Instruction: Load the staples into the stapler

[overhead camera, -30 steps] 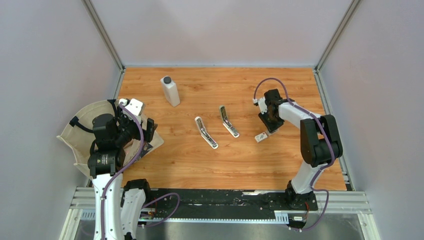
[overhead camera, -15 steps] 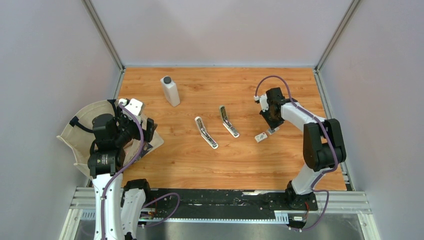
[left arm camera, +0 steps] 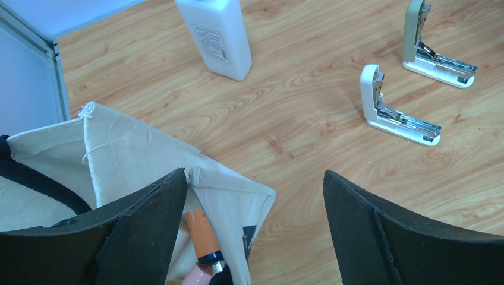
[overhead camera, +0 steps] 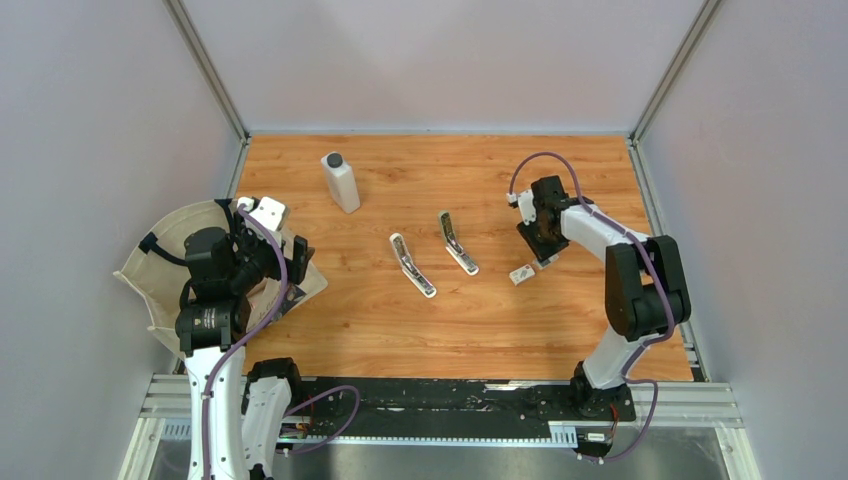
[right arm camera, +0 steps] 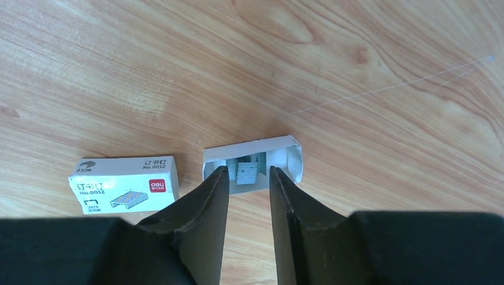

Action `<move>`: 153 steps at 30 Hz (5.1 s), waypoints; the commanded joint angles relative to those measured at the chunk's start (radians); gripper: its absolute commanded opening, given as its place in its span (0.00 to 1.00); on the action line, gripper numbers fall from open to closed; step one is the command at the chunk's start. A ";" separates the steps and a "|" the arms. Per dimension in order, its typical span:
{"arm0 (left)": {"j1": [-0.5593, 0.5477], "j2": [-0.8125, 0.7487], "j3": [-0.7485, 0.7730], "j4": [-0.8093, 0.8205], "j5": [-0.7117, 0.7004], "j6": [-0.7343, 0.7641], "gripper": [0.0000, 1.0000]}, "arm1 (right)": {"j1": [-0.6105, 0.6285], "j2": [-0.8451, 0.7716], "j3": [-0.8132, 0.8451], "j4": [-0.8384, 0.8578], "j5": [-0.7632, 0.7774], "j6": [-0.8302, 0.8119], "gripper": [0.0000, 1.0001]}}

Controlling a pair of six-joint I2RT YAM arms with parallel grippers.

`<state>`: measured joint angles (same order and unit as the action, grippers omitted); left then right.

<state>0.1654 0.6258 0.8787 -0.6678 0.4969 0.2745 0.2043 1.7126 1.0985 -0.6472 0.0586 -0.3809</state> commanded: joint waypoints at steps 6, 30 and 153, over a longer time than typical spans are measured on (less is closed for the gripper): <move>0.011 0.006 -0.015 -0.029 0.012 -0.029 0.92 | 0.000 0.032 0.011 0.009 -0.013 -0.009 0.33; 0.014 0.002 -0.021 -0.027 0.019 -0.028 0.92 | -0.023 0.001 -0.003 0.046 -0.042 -0.009 0.25; 0.046 -0.018 -0.063 0.008 0.055 -0.017 0.93 | 0.238 0.331 0.363 0.092 -0.023 0.482 0.26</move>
<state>0.1989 0.6075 0.8330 -0.6086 0.5423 0.2752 0.4397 2.0274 1.4349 -0.5400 0.0505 0.1173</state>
